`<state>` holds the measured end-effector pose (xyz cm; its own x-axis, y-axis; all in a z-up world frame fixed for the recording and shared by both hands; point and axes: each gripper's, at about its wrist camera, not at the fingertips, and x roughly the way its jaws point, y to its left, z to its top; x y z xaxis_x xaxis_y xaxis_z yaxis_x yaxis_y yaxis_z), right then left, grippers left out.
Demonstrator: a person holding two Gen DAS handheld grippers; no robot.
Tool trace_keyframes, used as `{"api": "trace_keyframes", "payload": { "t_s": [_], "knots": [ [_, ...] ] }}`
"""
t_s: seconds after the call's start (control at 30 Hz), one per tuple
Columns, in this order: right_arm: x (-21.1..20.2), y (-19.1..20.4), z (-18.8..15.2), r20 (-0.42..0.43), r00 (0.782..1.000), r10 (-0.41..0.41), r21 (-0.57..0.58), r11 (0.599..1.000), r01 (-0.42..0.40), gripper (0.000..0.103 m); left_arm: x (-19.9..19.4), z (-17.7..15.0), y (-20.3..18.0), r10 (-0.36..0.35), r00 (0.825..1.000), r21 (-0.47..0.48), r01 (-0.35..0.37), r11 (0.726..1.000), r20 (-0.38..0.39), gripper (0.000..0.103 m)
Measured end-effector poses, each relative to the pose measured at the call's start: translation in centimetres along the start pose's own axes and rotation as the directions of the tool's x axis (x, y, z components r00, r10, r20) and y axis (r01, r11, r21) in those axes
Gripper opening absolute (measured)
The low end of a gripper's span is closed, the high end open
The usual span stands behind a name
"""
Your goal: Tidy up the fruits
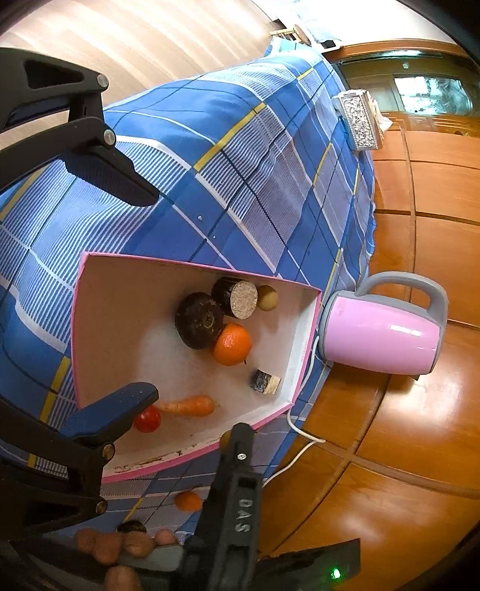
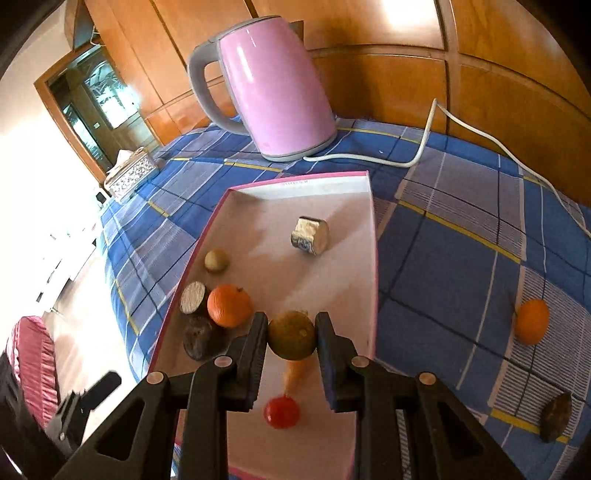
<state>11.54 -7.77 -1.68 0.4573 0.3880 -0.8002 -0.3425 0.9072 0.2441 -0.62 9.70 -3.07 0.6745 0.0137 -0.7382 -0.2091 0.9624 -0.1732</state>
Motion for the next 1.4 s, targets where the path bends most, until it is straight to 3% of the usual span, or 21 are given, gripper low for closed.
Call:
{"api": "trace_keyframes", "payload": {
  "t_s": [0.33,0.8,1.07,1.4],
  "knots": [
    [0.3,-1.2,0.3,0.025,0.999,-0.027,0.075,0.997,0.025,0.031,0.2,0.0,0.1,0.0,1.0,-0.006,0.0,1.0,-0.004,0.097],
    [-2.6,-1.7,-4.2,0.044,0.989,-0.144,0.083,0.987,0.14,0.034,-0.4,-0.3,-0.4,-0.014,1.0,-0.001,0.014,1.0,0.001,0.097],
    [-5.7,-0.9,-7.1,0.121,0.954,-0.273,0.056,0.962,0.268,0.037,-1.8,-0.4,-1.5,-0.04,0.999,0.026,0.039,0.999,0.03,0.097],
    [-9.2,-3.0,-10.2,0.161,0.907,-0.389,0.17,0.916,0.363,0.056,-3.4,-0.9,-3.2,-0.082,0.995,0.084,0.077,0.993,0.056,0.097]
  ]
}}
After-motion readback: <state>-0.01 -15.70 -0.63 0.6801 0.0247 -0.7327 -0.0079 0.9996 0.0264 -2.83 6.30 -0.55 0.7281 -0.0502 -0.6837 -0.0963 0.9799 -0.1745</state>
